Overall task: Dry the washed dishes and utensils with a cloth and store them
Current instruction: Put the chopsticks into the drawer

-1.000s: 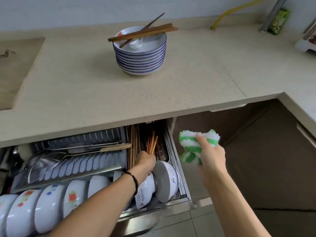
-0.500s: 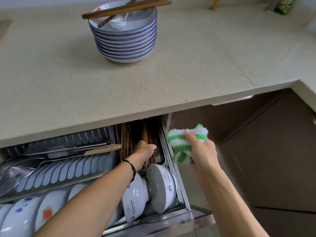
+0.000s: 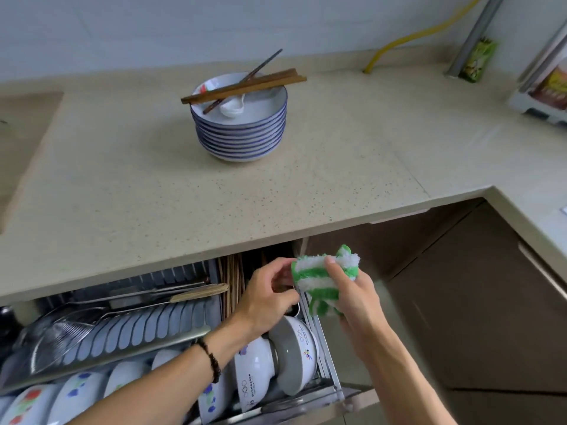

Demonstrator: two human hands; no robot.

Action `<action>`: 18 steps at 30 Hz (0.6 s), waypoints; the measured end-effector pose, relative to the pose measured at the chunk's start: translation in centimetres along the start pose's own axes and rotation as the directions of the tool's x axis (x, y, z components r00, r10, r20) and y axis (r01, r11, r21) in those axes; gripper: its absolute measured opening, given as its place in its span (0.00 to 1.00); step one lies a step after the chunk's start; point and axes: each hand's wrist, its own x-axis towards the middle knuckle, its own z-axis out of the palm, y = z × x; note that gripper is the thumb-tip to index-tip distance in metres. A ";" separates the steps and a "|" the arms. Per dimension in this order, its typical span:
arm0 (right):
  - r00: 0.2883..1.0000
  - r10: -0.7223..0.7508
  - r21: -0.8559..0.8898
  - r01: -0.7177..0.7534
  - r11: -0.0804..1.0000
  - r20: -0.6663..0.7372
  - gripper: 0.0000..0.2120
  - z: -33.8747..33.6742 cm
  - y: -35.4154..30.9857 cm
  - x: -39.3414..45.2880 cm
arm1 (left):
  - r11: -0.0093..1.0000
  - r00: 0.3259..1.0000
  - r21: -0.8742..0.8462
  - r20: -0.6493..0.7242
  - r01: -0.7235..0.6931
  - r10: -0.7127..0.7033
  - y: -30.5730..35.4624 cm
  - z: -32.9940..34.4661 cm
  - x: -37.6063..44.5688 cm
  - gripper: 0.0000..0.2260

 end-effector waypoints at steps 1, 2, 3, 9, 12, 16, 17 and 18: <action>1.000 -0.016 -0.011 0.016 1.000 0.023 0.14 0.2 -1.0 -0.5 | 0.998 0.999 0.047 -0.003 -0.046 0.046 1.2 -0.5 -0.3 0.13; 0.998 -0.043 -0.029 0.044 0.999 0.035 0.14 0.5 -2.0 -1.1 | 0.992 0.997 0.099 -0.019 -0.078 0.080 2.4 -1.0 -0.4 0.10; 0.997 -0.068 -0.058 0.070 0.996 0.037 0.14 0.8 -3.0 -1.5 | 0.987 0.994 0.131 -0.032 -0.095 0.100 3.6 -1.6 -0.5 0.09; 0.991 -0.133 -0.135 0.136 0.982 0.030 0.23 2.4 -8.5 -3.5 | 0.977 0.980 0.070 0.022 -0.200 0.198 11.5 -5.7 -0.3 0.03; 0.981 -0.171 -0.180 0.185 0.966 0.095 0.09 2.9 -11.4 -4.3 | 0.968 0.972 0.098 0.075 -0.230 0.223 14.9 -7.6 0.0 0.05; 0.961 -0.271 -0.373 0.269 0.888 0.048 0.11 4.5 -15.2 -4.2 | 0.973 0.979 0.117 0.059 -0.200 0.195 18.2 -10.6 1.3 0.05; 0.956 -0.291 -0.390 0.281 0.877 0.034 0.12 5.2 -16.2 -4.1 | 0.968 0.980 0.153 0.058 -0.197 0.190 18.8 -11.5 1.7 0.05; 0.949 -0.313 -0.400 0.297 0.867 0.028 0.12 5.8 -17.2 -4.0 | 0.963 0.979 0.182 0.066 -0.201 0.192 19.3 -12.2 2.0 0.05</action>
